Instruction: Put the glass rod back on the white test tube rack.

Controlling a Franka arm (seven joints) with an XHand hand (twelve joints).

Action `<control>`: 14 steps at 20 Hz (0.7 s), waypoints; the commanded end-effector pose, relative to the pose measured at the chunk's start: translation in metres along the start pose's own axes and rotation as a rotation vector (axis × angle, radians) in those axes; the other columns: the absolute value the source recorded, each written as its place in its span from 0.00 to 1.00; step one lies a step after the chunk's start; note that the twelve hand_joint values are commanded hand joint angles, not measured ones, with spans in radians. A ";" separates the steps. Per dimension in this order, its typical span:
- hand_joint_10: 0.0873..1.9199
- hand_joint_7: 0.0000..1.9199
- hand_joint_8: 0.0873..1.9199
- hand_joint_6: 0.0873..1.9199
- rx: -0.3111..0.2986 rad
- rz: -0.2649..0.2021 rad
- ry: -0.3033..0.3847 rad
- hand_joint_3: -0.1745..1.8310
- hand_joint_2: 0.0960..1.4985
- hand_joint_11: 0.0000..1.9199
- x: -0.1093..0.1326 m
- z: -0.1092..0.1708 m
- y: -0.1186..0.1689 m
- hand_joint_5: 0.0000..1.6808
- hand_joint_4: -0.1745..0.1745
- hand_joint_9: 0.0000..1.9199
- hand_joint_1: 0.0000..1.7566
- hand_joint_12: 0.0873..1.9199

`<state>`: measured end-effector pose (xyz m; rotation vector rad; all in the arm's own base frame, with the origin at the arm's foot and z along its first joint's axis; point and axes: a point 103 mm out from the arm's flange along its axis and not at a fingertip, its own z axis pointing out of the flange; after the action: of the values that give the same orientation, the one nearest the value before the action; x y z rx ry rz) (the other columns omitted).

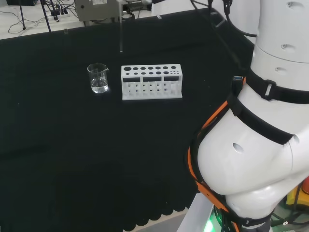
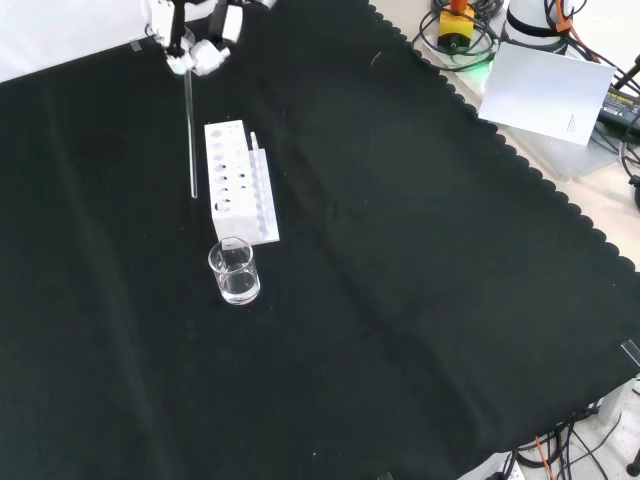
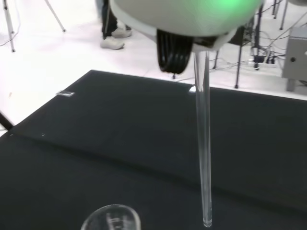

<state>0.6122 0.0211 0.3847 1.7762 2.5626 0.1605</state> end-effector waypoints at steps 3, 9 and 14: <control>0.27 0.69 0.45 0.26 -0.007 0.091 0.001 0.47 0.37 0.83 -0.042 -0.008 -0.019 0.72 0.00 0.89 0.76 0.47; 0.27 0.69 0.45 0.26 -0.010 0.176 -0.009 0.47 0.37 0.83 -0.084 -0.009 -0.050 0.72 0.00 0.89 0.76 0.47; 0.27 0.69 0.45 0.26 -0.011 0.233 -0.022 0.47 0.37 0.83 -0.108 -0.015 -0.078 0.72 0.00 0.89 0.76 0.47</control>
<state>0.5945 -0.0719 0.3856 1.9827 2.4029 0.1708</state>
